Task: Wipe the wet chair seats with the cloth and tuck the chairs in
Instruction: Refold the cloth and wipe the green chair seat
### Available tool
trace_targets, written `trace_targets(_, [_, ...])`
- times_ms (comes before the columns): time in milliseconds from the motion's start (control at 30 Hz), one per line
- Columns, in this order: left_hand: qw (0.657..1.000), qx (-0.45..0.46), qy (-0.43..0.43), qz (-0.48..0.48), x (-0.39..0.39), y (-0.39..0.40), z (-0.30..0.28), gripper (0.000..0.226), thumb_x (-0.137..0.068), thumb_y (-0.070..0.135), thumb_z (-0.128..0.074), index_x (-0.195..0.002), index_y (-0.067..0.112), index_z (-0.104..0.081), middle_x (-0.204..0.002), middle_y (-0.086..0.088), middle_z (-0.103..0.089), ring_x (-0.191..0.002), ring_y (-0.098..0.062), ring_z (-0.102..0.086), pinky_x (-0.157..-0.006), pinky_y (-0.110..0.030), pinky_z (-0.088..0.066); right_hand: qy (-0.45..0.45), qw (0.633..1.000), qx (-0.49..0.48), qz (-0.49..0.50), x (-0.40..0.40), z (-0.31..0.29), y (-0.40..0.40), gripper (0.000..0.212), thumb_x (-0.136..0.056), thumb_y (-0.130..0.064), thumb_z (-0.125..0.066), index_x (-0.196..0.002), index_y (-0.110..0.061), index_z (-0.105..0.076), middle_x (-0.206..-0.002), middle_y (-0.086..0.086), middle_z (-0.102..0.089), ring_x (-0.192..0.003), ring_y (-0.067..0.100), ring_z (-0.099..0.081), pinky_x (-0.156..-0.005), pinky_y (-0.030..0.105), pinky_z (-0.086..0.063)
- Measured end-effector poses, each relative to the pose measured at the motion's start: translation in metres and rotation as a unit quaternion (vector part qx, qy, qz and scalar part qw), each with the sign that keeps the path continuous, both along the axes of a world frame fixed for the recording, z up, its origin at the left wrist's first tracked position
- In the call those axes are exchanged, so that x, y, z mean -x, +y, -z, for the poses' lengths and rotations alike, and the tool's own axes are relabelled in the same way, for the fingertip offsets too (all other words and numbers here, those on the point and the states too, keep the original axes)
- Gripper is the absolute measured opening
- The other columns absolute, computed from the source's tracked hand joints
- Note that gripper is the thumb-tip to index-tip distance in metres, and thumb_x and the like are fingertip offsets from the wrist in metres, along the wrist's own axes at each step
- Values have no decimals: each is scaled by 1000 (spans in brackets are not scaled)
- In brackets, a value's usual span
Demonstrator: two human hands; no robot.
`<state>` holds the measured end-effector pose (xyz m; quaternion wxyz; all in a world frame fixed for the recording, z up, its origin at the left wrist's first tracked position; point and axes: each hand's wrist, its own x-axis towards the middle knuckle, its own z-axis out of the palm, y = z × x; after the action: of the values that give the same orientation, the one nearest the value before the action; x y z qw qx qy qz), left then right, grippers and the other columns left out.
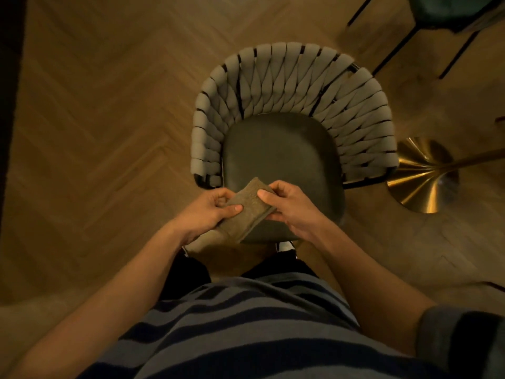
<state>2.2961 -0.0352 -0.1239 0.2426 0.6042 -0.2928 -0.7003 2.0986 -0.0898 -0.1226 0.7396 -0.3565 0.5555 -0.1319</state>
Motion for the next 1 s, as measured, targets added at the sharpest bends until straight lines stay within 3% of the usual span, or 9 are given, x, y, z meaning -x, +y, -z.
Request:
trace_targets(133, [999,42,18,17,-73,5,-15,10,-89,14,-66,-93,4,-64,-77,-1,-67,-73,-8,-63,-68,-21,-50,-12,1000,11,26,-79,-18,11,12,-96,-11,-68,-87,-13,-60,-83,3,-62,-85,19,-60,-82,40,-52])
trace_targets(200, [997,72,21,19,-99,4,-25,8,-87,12,-69,-83,7,-65,-70,7,-66,-67,-2,-61,-62,-16,-47,-18,998,20,58,-114,-29,14,15,-95,-10,-69,-83,-12,-59,-78,3,-61,-79,19,-59,-76,34,-52])
trace_targets(333, [992,51,117,-25,-130,-3,-37,23,-78,19,-70,-98,7,-65,-89,-7,-72,-80,-15,-69,-69,-25,-57,-35,989,0,145,-165,-46,14,22,-95,-10,-68,-78,-12,-55,-67,1,-59,-58,8,-58,-55,21,-52])
trace_targets(433, [986,40,144,-69,-140,-16,-47,10,-93,16,-59,-88,8,-63,-77,-2,-71,-70,-10,-67,-61,-21,-54,-59,975,-26,211,-190,-51,9,25,-89,-28,-73,-86,-6,-62,-84,11,-66,-83,27,-65,-79,36,-57])
trace_targets(500, [984,46,142,-99,-146,-30,-49,13,-98,14,-53,-88,11,-62,-78,-2,-72,-72,-12,-68,-64,-24,-57,-91,963,-59,245,-203,-52,6,65,-79,-50,-74,-117,3,-66,-118,23,-70,-114,40,-65,-104,48,-51])
trace_targets(600, [990,93,78,-66,-162,-58,-50,4,-97,21,-57,-97,19,-60,-93,-3,-72,-86,-18,-70,-71,-33,-59,-143,940,-99,294,-221,-48,-3,80,-81,-66,-64,-137,-8,-63,-142,20,-60,-133,37,-56,-112,53,-45])
trace_targets(700, [987,162,-21,9,-178,-96,-49,8,-94,25,-62,-91,27,-56,-83,9,-66,-74,1,-63,-60,-15,-49,-156,927,-86,329,-235,-45,-22,52,-98,-40,-57,-139,-9,-60,-140,19,-61,-126,32,-62,-93,41,-59])
trace_targets(800, [963,216,-138,84,-194,-137,-43,20,-89,31,-69,-83,28,-50,-76,11,-58,-62,10,-53,-53,-10,-38,-192,924,-49,326,-251,-44,-52,37,-101,-10,-51,-137,-11,-58,-117,10,-71,-96,18,-73,-70,29,-60])
trace_targets(1000, [968,179,-142,103,-222,-223,-48,29,-85,41,-71,-102,20,-60,-93,2,-70,-85,-12,-67,-72,-33,-54,-227,936,17,269,-278,-48,-128,68,-81,1,-66,-145,-6,-46,-134,19,-63,-120,32,-65,-97,46,-58])
